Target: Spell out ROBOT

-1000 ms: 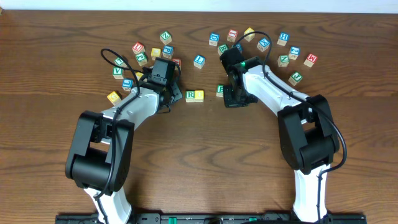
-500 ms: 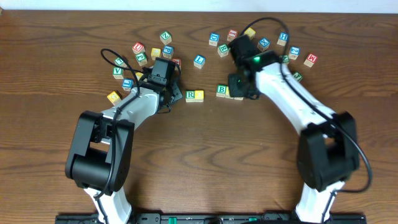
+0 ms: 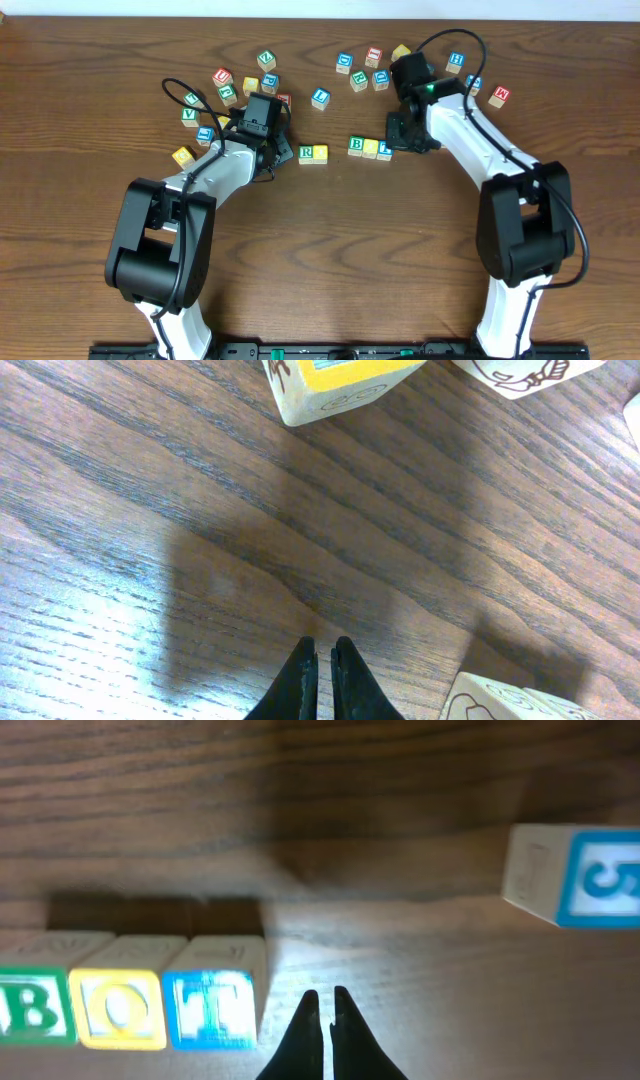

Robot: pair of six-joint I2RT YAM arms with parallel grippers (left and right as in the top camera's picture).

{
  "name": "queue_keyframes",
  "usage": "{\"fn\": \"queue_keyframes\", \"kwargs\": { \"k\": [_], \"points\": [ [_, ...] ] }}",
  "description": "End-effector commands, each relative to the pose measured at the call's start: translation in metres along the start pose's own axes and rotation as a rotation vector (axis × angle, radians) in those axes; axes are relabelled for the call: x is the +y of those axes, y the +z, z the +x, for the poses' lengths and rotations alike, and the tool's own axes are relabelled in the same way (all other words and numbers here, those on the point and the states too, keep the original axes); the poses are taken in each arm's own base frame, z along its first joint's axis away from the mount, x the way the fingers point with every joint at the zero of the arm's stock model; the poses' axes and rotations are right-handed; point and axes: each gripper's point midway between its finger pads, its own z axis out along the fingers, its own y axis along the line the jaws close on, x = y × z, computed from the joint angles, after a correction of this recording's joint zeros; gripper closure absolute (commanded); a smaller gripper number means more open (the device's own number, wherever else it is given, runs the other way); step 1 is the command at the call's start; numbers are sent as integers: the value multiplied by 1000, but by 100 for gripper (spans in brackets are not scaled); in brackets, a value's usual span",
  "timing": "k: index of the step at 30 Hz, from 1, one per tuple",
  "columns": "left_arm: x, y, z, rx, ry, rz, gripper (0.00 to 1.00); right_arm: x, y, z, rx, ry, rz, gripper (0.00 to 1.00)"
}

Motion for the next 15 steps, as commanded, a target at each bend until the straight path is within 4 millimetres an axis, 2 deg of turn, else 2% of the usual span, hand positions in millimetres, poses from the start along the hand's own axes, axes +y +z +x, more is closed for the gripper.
{"fn": "queue_keyframes", "kwargs": {
  "k": [1,8,15],
  "points": [
    [3,-8,-6,-27,2,-10,93,3,6,-2,-3,15,-10,99],
    [3,-8,-6,-27,2,-10,92,8,23,4,32,13,-27,99],
    [3,-8,-6,-27,2,-9,93,16,24,-1,14,5,-65,99]
  ]
}}
